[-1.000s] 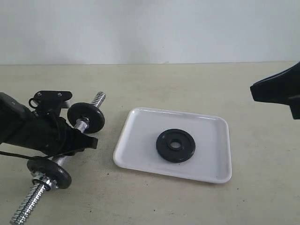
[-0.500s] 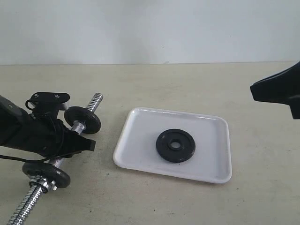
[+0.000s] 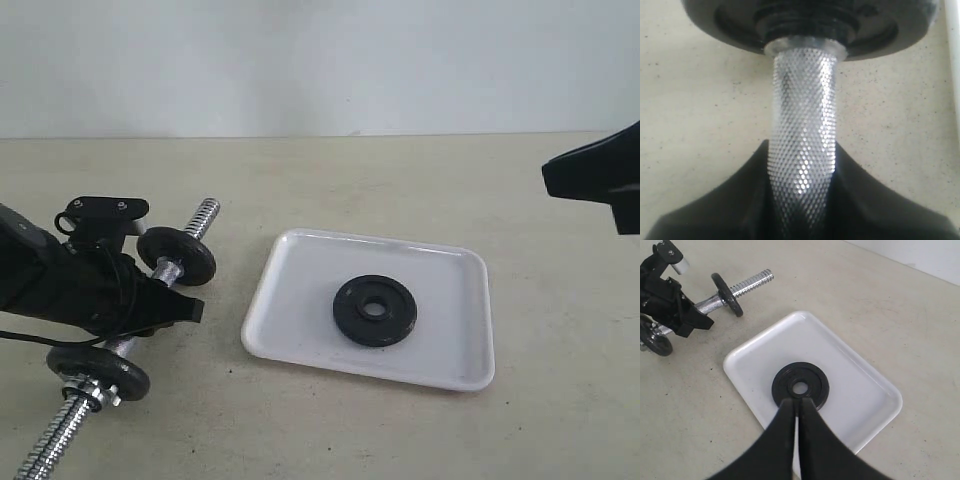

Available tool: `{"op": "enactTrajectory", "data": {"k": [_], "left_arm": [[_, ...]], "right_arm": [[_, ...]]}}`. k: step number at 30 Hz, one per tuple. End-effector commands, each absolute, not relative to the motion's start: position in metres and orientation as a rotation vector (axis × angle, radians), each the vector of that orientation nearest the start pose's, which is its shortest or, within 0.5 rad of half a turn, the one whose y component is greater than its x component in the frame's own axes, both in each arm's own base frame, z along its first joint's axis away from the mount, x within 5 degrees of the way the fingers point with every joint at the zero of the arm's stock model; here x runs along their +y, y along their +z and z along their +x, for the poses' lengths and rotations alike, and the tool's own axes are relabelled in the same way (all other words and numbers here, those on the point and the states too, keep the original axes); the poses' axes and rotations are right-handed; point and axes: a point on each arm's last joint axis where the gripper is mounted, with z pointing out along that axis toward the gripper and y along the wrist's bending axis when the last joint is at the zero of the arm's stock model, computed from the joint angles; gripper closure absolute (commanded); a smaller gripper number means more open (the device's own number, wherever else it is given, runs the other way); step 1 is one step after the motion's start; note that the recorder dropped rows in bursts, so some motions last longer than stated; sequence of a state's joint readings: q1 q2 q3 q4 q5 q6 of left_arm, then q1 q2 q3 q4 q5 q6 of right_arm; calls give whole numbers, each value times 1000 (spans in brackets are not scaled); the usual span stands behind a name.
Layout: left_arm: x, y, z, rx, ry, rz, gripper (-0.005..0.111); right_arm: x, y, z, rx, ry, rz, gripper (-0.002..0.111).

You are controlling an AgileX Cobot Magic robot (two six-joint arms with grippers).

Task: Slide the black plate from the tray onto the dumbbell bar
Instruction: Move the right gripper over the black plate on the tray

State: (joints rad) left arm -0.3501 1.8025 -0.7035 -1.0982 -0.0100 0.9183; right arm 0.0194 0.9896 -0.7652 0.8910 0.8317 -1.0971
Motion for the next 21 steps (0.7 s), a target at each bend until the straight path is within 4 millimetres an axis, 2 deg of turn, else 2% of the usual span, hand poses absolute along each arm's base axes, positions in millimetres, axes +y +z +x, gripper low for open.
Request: {"op": "enactTrajectory", "data": {"k": [1,9,21], "left_arm": [[-101,117,286,2548,-160,209,102],[-100,117,287,2538,-140,219,102],[-100,117,287,2534,-134,243,102]], "right_arm": [[55,319,184,2053,472,-736,108],[52,318,186,2060,408,-757,108],[45,316,190,2108,341,-642,108]]}}
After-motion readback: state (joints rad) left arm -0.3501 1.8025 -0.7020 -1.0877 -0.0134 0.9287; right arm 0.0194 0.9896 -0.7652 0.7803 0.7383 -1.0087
